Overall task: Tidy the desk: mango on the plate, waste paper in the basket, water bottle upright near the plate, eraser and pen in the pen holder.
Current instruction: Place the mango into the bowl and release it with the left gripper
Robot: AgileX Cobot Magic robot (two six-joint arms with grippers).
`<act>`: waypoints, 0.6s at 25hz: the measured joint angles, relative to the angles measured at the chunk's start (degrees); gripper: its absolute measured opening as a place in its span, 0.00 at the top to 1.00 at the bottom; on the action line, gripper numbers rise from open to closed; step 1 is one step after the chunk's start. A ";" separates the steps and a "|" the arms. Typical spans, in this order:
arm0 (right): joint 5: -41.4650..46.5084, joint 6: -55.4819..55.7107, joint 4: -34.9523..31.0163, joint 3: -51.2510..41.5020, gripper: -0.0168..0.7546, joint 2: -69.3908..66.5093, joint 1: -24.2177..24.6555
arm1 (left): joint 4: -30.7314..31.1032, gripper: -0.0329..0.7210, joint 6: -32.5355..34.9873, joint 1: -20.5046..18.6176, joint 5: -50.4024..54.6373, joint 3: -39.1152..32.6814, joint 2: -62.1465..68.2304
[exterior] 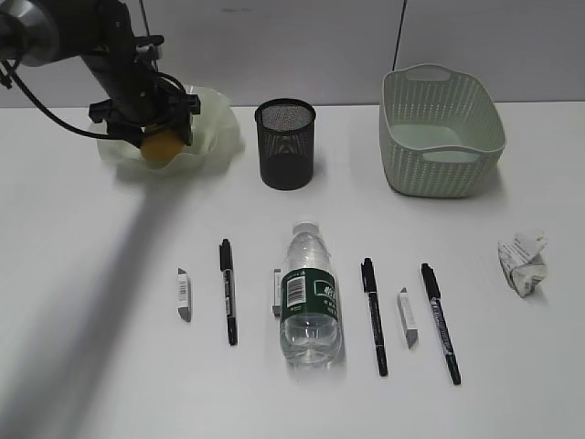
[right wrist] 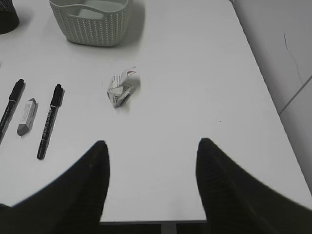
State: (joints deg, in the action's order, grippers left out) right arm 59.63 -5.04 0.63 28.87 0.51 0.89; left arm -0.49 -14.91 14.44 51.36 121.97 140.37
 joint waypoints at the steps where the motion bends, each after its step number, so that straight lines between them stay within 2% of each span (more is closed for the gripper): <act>1: 0.00 0.00 0.00 0.00 0.39 0.00 0.00 | -0.33 0.10 0.16 0.00 -0.15 0.24 0.00; 3: 0.00 0.00 0.00 0.00 0.39 0.00 0.00 | -0.47 0.06 0.34 0.00 -0.27 0.71 0.00; 9: 0.00 0.07 0.00 0.00 0.39 0.00 0.00 | -0.42 0.06 0.39 0.00 2.31 5.63 0.00; 15: 0.00 0.07 0.00 0.00 0.39 0.00 0.00 | 1.36 0.14 1.72 0.00 16.18 17.35 -0.39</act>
State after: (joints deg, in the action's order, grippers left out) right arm 59.63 -4.97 0.63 28.87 0.51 0.89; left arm 0.87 -13.20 14.44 67.54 139.32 139.98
